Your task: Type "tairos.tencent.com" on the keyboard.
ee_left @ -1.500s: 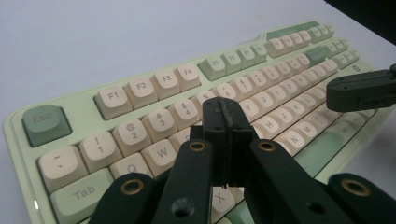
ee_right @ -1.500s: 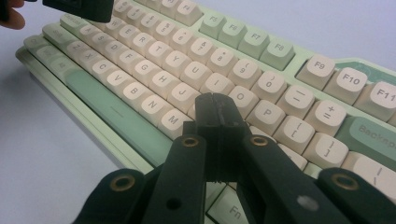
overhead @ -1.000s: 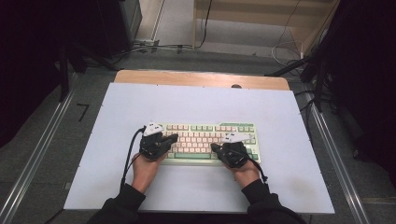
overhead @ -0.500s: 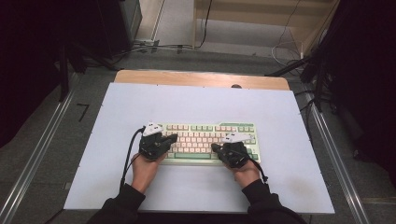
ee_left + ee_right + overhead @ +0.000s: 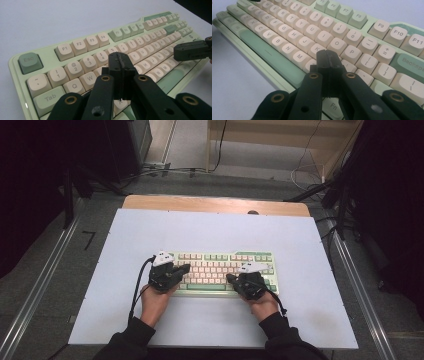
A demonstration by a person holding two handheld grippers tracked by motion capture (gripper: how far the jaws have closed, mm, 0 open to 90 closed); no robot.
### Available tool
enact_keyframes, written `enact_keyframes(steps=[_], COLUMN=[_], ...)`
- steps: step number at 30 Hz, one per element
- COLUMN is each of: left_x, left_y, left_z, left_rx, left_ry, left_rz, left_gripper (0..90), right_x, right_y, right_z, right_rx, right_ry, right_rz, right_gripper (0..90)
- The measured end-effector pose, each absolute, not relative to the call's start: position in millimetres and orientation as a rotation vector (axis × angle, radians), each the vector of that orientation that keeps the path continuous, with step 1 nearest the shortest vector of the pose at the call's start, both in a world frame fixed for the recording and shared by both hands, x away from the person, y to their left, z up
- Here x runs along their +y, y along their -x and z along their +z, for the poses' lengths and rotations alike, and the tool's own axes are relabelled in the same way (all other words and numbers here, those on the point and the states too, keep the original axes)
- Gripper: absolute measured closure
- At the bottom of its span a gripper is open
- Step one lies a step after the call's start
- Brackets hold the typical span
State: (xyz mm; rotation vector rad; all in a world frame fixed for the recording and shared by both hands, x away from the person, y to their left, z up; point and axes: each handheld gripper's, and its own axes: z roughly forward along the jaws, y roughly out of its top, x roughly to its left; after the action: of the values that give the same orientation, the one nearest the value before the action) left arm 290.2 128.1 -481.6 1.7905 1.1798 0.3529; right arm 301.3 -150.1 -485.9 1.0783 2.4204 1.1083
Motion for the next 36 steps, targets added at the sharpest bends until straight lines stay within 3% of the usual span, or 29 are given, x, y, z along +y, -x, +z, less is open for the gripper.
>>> enact_keyframes(steps=[36], left_x=[126.8], left_y=[-289.6], left_z=[-482.2], left_rx=[1.173], left_ry=[-1.798], left_rz=[0.35], left_gripper=[90.0], right_x=[-150.3], right_y=[-304.5], right_z=[-480.1], right_rx=[2.389], right_ry=[-1.085], right_rz=[1.177], right_gripper=[87.9])
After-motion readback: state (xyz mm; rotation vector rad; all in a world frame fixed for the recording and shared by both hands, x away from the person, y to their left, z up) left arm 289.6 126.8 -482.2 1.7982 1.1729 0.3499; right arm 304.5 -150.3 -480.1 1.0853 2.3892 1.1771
